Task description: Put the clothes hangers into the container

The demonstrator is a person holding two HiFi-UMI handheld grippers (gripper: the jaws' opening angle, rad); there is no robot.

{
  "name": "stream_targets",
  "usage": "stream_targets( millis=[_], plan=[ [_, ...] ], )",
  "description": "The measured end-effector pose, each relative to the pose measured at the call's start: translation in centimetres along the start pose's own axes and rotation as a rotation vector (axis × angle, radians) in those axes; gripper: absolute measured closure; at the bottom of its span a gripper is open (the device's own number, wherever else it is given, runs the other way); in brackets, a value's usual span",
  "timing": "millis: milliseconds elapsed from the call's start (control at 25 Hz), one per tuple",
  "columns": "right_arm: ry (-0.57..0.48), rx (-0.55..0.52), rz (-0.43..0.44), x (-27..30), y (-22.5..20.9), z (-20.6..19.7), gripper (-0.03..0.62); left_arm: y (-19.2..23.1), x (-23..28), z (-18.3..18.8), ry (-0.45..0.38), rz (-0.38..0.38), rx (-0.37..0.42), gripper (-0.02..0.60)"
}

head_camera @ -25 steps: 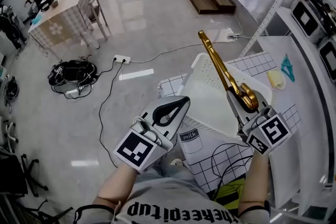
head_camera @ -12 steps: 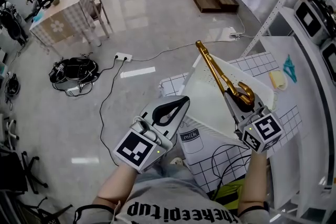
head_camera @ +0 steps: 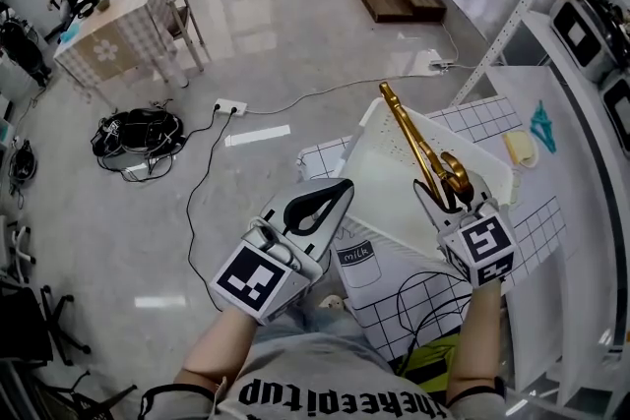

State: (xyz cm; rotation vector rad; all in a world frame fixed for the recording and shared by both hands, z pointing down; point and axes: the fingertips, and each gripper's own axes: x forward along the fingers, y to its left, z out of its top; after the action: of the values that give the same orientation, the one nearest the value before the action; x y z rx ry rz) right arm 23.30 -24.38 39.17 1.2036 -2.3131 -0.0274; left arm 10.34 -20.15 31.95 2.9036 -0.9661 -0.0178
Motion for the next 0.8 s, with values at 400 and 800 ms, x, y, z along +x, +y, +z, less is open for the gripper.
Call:
stream_targets(
  millis=[400, 800],
  plan=[
    [0.036, 0.066, 0.061, 0.0, 0.7, -1.1, 0.407, 0.0, 0.0, 0.2, -0.004, -0.003, -0.002, 0.568],
    [0.176, -0.042, 0.027, -0.2, 0.6, -3.0, 0.402, -0.2, -0.1, 0.3, -0.006, -0.007, 0.002, 0.568]
  ],
)
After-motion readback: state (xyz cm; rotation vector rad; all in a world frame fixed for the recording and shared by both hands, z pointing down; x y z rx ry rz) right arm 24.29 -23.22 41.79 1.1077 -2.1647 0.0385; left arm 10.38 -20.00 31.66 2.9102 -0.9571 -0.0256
